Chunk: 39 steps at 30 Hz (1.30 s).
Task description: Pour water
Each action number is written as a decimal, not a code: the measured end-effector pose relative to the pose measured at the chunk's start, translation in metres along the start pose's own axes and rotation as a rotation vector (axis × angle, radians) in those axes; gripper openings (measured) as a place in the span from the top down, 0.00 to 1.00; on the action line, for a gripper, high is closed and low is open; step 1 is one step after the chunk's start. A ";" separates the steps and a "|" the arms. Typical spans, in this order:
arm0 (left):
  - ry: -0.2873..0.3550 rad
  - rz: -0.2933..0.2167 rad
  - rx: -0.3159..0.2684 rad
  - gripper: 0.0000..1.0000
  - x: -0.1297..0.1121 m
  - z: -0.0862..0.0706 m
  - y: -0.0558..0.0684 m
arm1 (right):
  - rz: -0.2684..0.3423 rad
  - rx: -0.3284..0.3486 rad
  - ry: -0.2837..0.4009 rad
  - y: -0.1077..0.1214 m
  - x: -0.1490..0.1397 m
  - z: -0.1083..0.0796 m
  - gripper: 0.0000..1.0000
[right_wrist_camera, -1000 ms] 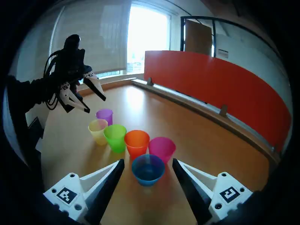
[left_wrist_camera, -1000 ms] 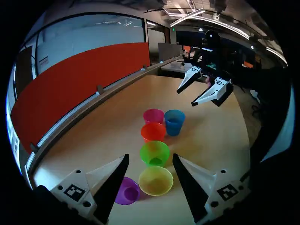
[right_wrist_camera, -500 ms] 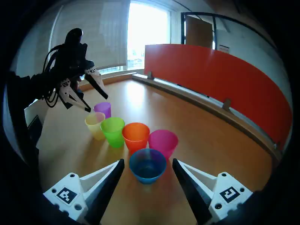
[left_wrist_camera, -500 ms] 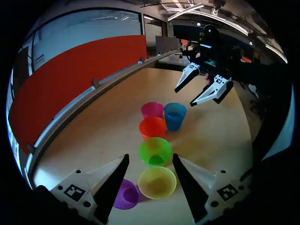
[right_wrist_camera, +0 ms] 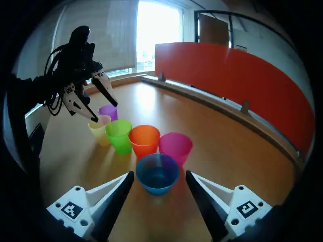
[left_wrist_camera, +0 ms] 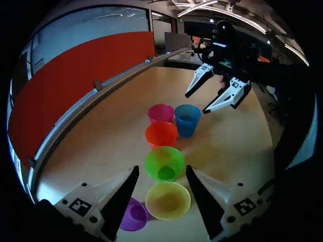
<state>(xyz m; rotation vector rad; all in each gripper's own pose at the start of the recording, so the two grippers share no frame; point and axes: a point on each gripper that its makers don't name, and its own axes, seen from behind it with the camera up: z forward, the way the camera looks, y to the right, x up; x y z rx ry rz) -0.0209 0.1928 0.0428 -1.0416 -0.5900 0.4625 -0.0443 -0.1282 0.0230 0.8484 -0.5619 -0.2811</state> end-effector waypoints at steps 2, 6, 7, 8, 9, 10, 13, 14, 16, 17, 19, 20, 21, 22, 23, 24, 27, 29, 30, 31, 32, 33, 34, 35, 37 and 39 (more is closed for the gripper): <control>-0.010 0.003 -0.003 0.15 -0.002 0.002 0.001 | 0.001 0.002 -0.003 0.000 -0.002 0.001 0.01; -0.027 0.011 -0.002 0.14 -0.004 0.006 0.001 | 0.001 0.005 -0.006 0.000 -0.004 0.003 0.01; -0.029 0.012 -0.001 0.15 -0.004 0.007 0.001 | 0.002 0.005 -0.007 0.000 -0.005 0.003 0.01; -0.031 0.013 -0.001 0.15 -0.004 0.007 0.001 | 0.002 0.005 -0.007 0.000 -0.006 0.004 0.00; -0.033 0.014 0.000 0.15 -0.005 0.008 0.001 | 0.002 0.006 -0.008 0.000 -0.007 0.005 0.01; -0.036 0.013 -0.001 0.15 -0.005 0.009 0.001 | 0.003 0.007 -0.009 0.000 -0.008 0.005 0.01; -0.043 0.010 -0.003 0.15 -0.006 0.011 0.001 | 0.005 0.010 -0.013 -0.001 -0.010 0.008 0.01; -0.045 0.010 -0.004 0.15 -0.007 0.012 0.001 | 0.005 0.011 -0.015 -0.001 -0.012 0.009 0.00; -0.051 0.011 -0.006 0.15 -0.008 0.014 0.002 | 0.005 0.014 -0.018 -0.001 -0.014 0.011 0.01; -0.053 0.013 -0.007 0.15 -0.008 0.015 0.003 | 0.004 0.015 -0.020 -0.002 -0.015 0.011 0.01; -0.062 0.016 -0.010 0.15 -0.009 0.017 0.004 | 0.002 0.019 -0.023 -0.002 -0.016 0.013 0.01; -0.067 0.018 -0.011 0.15 -0.010 0.018 0.004 | 0.000 0.020 -0.025 -0.003 -0.017 0.014 0.01; -0.072 0.019 -0.012 0.15 -0.011 0.019 0.005 | -0.001 0.021 -0.027 -0.003 -0.018 0.015 0.01; -0.077 0.022 -0.012 0.14 -0.012 0.020 0.005 | -0.003 0.022 -0.028 -0.003 -0.018 0.016 0.01; -0.081 0.024 -0.011 0.15 -0.013 0.021 0.005 | -0.004 0.023 -0.029 -0.004 -0.018 0.017 0.01; -0.086 0.026 -0.011 0.15 -0.013 0.022 0.005 | -0.005 0.024 -0.030 -0.004 -0.019 0.018 0.01; -0.097 0.031 -0.009 0.15 -0.015 0.024 0.005 | -0.006 0.027 -0.032 -0.005 -0.020 0.021 0.01; -0.107 0.031 -0.011 0.15 -0.017 0.026 0.006 | -0.005 0.029 -0.034 -0.005 -0.021 0.023 0.01; -0.111 0.031 -0.012 0.15 -0.018 0.026 0.006 | -0.004 0.030 -0.034 -0.005 -0.021 0.023 0.01; -0.114 0.031 -0.011 0.15 -0.019 0.027 0.006 | -0.004 0.031 -0.035 -0.006 -0.021 0.024 0.01; -0.117 0.031 -0.011 0.15 -0.019 0.027 0.006 | -0.003 0.032 -0.035 -0.006 -0.021 0.024 0.01; -0.120 0.031 -0.010 0.15 -0.020 0.028 0.006 | -0.003 0.033 -0.035 -0.006 -0.022 0.025 0.01; -0.121 0.031 -0.009 0.15 -0.020 0.029 0.005 | -0.002 0.034 -0.035 -0.006 -0.022 0.025 0.01; -0.124 0.030 -0.009 0.15 -0.021 0.030 0.005 | -0.002 0.034 -0.035 -0.005 -0.022 0.026 0.01; -0.129 0.027 -0.007 0.15 -0.022 0.031 0.004 | 0.000 0.035 -0.035 -0.005 -0.023 0.027 0.01; -0.137 0.023 -0.006 0.15 -0.024 0.033 0.004 | 0.002 0.037 -0.035 -0.005 -0.023 0.028 0.01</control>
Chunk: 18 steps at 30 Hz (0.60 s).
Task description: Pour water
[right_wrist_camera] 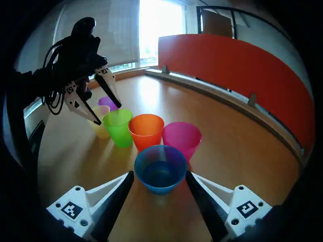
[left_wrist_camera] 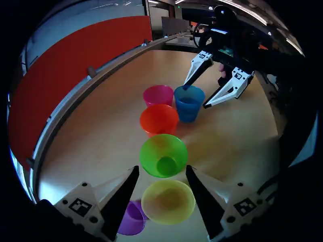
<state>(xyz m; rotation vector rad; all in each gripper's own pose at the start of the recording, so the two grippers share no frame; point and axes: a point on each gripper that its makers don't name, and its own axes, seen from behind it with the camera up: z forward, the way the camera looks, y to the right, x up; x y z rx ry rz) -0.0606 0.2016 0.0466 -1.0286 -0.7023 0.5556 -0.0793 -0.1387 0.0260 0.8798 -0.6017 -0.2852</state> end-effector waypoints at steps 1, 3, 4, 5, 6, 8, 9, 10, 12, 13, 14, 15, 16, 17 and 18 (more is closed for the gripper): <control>-0.003 -0.001 0.001 0.14 0.000 0.001 0.000 | 0.001 0.000 0.000 0.000 0.000 0.001 0.01; -0.010 -0.004 0.004 0.15 -0.002 0.003 -0.001 | 0.003 0.001 0.000 0.001 -0.001 0.002 0.01; -0.011 -0.004 0.003 0.15 -0.002 0.003 -0.001 | 0.003 0.001 0.000 0.001 -0.001 0.002 0.01; -0.012 -0.005 0.001 0.14 -0.002 0.004 -0.001 | 0.004 0.002 0.000 0.001 -0.001 0.003 0.01; -0.013 -0.005 0.000 0.15 -0.002 0.005 0.000 | 0.005 0.002 0.000 0.001 -0.001 0.004 0.01; -0.017 -0.006 -0.006 0.15 -0.002 0.007 0.002 | 0.005 0.005 -0.001 0.000 -0.001 0.005 0.00; -0.019 -0.006 -0.009 0.15 -0.002 0.008 0.003 | 0.005 0.006 -0.001 0.000 -0.001 0.006 0.00; -0.021 -0.005 -0.011 0.15 -0.002 0.009 0.004 | 0.004 0.006 -0.001 0.000 -0.001 0.006 0.00; -0.023 -0.003 -0.014 0.15 -0.001 0.011 0.005 | 0.004 0.007 -0.002 0.001 -0.002 0.007 0.01; -0.023 -0.003 -0.014 0.15 -0.001 0.012 0.005 | 0.004 0.007 -0.002 0.001 -0.001 0.008 0.01; -0.023 -0.003 -0.013 0.15 0.000 0.014 0.005 | 0.003 0.007 -0.002 0.001 -0.001 0.008 0.01; -0.023 -0.003 -0.013 0.15 0.000 0.015 0.005 | 0.003 0.007 -0.002 0.001 -0.001 0.008 0.01; -0.024 -0.005 -0.015 0.15 0.001 0.016 0.005 | 0.003 0.008 -0.002 0.001 -0.001 0.008 0.01; -0.024 -0.007 -0.017 0.15 0.001 0.017 0.005 | 0.002 0.009 -0.003 0.001 -0.001 0.009 0.01; -0.025 -0.009 -0.019 0.15 0.001 0.018 0.005 | 0.002 0.009 -0.003 0.001 -0.001 0.009 0.00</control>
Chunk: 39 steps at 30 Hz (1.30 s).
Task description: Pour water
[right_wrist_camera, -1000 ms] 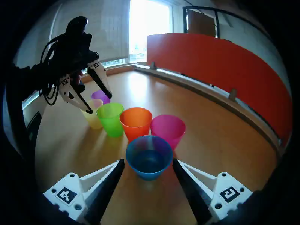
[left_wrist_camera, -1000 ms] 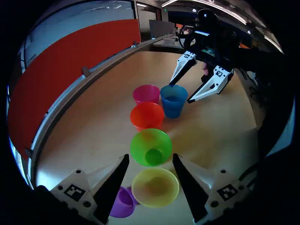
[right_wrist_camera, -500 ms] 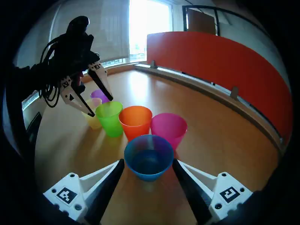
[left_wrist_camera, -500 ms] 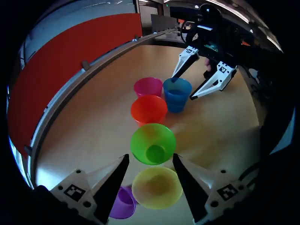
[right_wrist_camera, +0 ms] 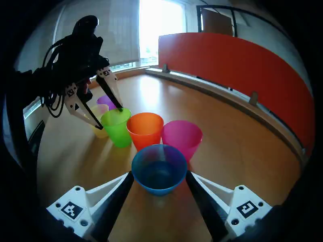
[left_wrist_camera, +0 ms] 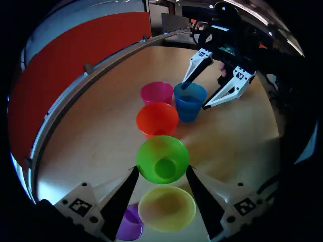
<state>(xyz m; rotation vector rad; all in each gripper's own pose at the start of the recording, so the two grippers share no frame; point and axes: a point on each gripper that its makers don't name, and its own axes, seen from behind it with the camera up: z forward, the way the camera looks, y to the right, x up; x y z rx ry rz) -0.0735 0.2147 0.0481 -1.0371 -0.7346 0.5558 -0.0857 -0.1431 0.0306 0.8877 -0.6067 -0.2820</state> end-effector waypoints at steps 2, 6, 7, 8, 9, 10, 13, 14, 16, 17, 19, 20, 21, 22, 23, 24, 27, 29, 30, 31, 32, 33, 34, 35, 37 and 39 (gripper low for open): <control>0.000 -0.002 -0.001 0.15 0.000 0.002 0.000 | 0.000 0.000 0.000 0.000 0.000 0.001 0.00; 0.003 -0.003 -0.002 0.15 0.002 0.004 0.000 | 0.000 0.000 0.000 0.000 0.000 0.002 0.00; 0.003 -0.003 -0.002 0.15 0.002 0.004 0.000 | 0.000 0.000 0.000 0.000 0.000 0.003 0.01; 0.003 -0.003 -0.003 0.15 0.002 0.005 0.000 | 0.000 0.001 0.000 0.000 0.001 0.004 0.01; 0.004 -0.003 -0.003 0.14 0.002 0.005 0.000 | 0.000 0.002 0.000 0.000 0.001 0.004 0.01; 0.004 -0.003 -0.003 0.15 0.002 0.006 0.000 | 0.000 0.002 0.000 0.000 0.001 0.005 0.00; 0.005 -0.004 -0.001 0.15 0.002 0.007 0.000 | 0.001 0.003 0.000 0.000 0.001 0.006 0.01; 0.005 -0.004 -0.001 0.15 0.002 0.008 0.000 | 0.002 0.003 0.000 0.000 0.001 0.007 0.01; 0.006 -0.004 0.001 0.15 0.002 0.009 0.000 | 0.003 0.003 0.000 0.000 0.001 0.008 0.01; 0.005 -0.004 0.002 0.15 0.001 0.010 0.000 | 0.004 0.003 0.000 0.001 0.001 0.009 0.01; 0.005 -0.005 0.003 0.15 0.001 0.011 0.000 | 0.006 0.003 0.000 0.001 0.000 0.009 0.01; 0.005 -0.004 0.003 0.14 0.001 0.012 0.000 | 0.006 0.004 0.000 0.001 0.000 0.010 0.01; 0.005 -0.004 0.004 0.14 0.002 0.012 0.001 | 0.007 0.004 0.000 0.001 0.000 0.010 0.01; 0.005 -0.004 0.004 0.14 0.002 0.013 0.001 | 0.007 0.004 0.000 0.002 0.000 0.010 0.01; 0.006 -0.004 0.005 0.14 0.002 0.014 0.001 | 0.007 0.004 0.000 0.002 0.000 0.010 0.01; 0.007 -0.005 0.005 0.14 0.003 0.014 0.001 | 0.007 0.004 0.000 0.002 0.000 0.011 0.01; 0.009 -0.007 0.006 0.14 0.003 0.016 0.001 | 0.005 0.006 -0.001 0.002 -0.001 0.011 0.00; 0.010 -0.007 0.007 0.14 0.003 0.017 0.001 | 0.004 0.006 -0.002 0.002 -0.001 0.012 0.01; 0.011 -0.007 0.007 0.14 0.003 0.018 0.001 | 0.004 0.006 -0.003 0.002 -0.002 0.013 0.01; 0.012 -0.007 0.008 0.14 0.004 0.018 0.001 | 0.004 0.006 -0.003 0.002 -0.002 0.013 0.01; 0.013 -0.007 0.009 0.14 0.004 0.019 0.000 | 0.004 0.006 -0.004 0.002 -0.002 0.014 0.01; 0.014 -0.008 0.009 0.14 0.004 0.020 0.000 | 0.003 0.006 -0.004 0.002 -0.002 0.014 0.01; 0.014 -0.009 0.009 0.14 0.004 0.020 0.000 | 0.004 0.006 -0.004 0.003 -0.003 0.014 0.01; 0.015 -0.010 0.010 0.14 0.004 0.021 0.000 | 0.004 0.006 -0.004 0.003 -0.003 0.015 0.01; 0.016 -0.012 0.010 0.14 0.004 0.022 0.000 | 0.005 0.006 -0.005 0.003 -0.003 0.015 0.01; 0.018 -0.014 0.011 0.14 0.004 0.023 0.000 | 0.005 0.006 -0.005 0.003 -0.004 0.015 0.00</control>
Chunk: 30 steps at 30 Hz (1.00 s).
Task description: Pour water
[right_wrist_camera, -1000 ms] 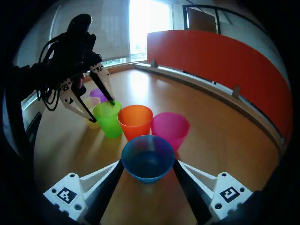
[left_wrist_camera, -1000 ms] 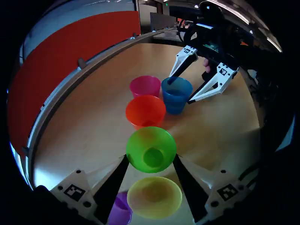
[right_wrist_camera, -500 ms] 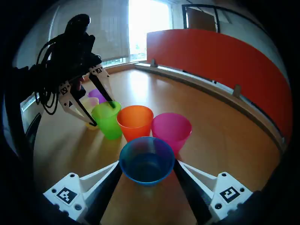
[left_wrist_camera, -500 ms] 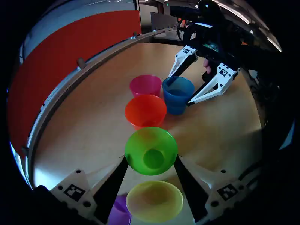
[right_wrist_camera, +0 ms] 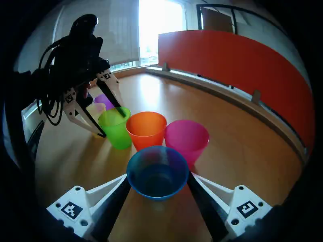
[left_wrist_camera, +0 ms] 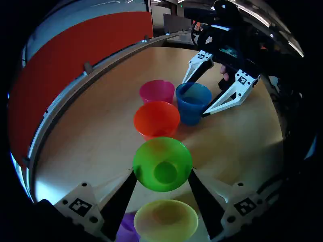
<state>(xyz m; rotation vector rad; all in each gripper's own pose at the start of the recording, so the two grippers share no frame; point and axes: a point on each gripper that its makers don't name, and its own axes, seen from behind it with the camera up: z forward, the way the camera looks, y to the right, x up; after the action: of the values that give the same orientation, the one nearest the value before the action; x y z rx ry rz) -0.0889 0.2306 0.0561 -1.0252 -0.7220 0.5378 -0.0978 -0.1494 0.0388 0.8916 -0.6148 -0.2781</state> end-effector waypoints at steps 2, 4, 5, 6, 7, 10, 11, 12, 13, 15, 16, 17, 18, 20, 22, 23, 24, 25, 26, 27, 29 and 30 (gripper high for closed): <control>0.001 -0.001 0.001 0.14 0.000 0.001 0.000 | 0.001 0.001 0.000 0.000 0.000 0.000 0.01; 0.003 -0.002 0.002 0.14 0.000 0.001 0.000 | 0.003 0.002 0.000 0.000 0.000 0.001 0.00; 0.004 -0.002 0.002 0.14 0.000 0.001 -0.001 | 0.003 0.003 0.000 0.000 0.000 0.001 0.00; 0.004 -0.002 0.003 0.14 0.000 0.001 -0.001 | 0.004 0.003 0.000 0.000 -0.001 0.001 0.00; 0.005 -0.002 0.003 0.14 0.000 0.001 -0.001 | 0.004 0.004 -0.001 0.000 0.000 0.001 0.00; 0.006 -0.001 0.005 0.14 0.000 0.002 -0.001 | 0.004 0.005 -0.001 0.000 0.000 0.002 0.01; 0.007 -0.002 0.007 0.14 0.000 0.002 -0.001 | 0.003 0.007 -0.001 0.000 0.000 0.002 0.02; 0.007 -0.002 0.008 0.14 0.000 0.002 -0.001 | 0.002 0.008 -0.001 -0.001 0.000 0.002 0.04; 0.010 -0.003 0.009 0.15 0.001 0.003 -0.001 | 0.002 0.010 -0.002 -0.002 0.000 0.003 0.06; 0.015 -0.004 0.012 0.15 0.001 0.003 -0.001 | 0.003 0.015 -0.004 -0.003 0.000 0.003 0.09; 0.017 -0.004 0.012 0.15 0.001 0.003 -0.001 | 0.003 0.014 -0.004 -0.003 0.000 0.003 0.10; 0.018 -0.003 0.012 0.15 0.001 0.003 -0.001 | 0.003 0.013 -0.004 -0.003 0.000 0.003 0.10; 0.019 -0.003 0.012 0.15 0.001 0.003 -0.001 | 0.003 0.012 -0.003 -0.003 0.000 0.003 0.10; 0.019 -0.005 0.009 0.15 0.001 0.003 0.000 | 0.000 0.011 -0.003 -0.003 0.000 0.003 0.10; 0.020 -0.008 0.009 0.15 0.000 0.002 0.000 | -0.001 0.011 -0.003 -0.003 0.000 0.003 0.10; 0.020 -0.009 0.010 0.15 0.001 0.002 -0.001 | -0.001 0.012 -0.003 -0.002 0.000 0.003 0.10; 0.021 -0.011 0.011 0.16 0.001 0.002 -0.001 | -0.002 0.012 -0.003 -0.002 0.000 0.003 0.10; 0.024 -0.011 0.013 0.16 0.001 0.002 -0.002 | -0.002 0.012 -0.004 -0.002 0.000 0.003 0.10; 0.027 -0.012 0.015 0.16 0.001 0.002 -0.003 | -0.003 0.012 -0.004 -0.003 0.001 0.003 0.10; 0.030 -0.012 0.016 0.16 0.001 0.002 -0.004 | -0.003 0.012 -0.004 -0.003 0.001 0.003 0.10; 0.033 -0.015 0.017 0.16 0.002 0.001 -0.004 | -0.005 0.013 -0.005 -0.003 0.001 0.003 0.10; 0.035 -0.016 0.018 0.16 0.002 0.001 -0.005 | -0.005 0.012 -0.005 -0.003 0.001 0.002 0.11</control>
<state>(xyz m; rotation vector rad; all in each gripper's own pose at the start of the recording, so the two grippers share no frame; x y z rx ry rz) -0.0881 0.2302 0.0611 -1.0095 -0.6924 0.5104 -0.0985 -0.1531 0.0381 0.9048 -0.6196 -0.2814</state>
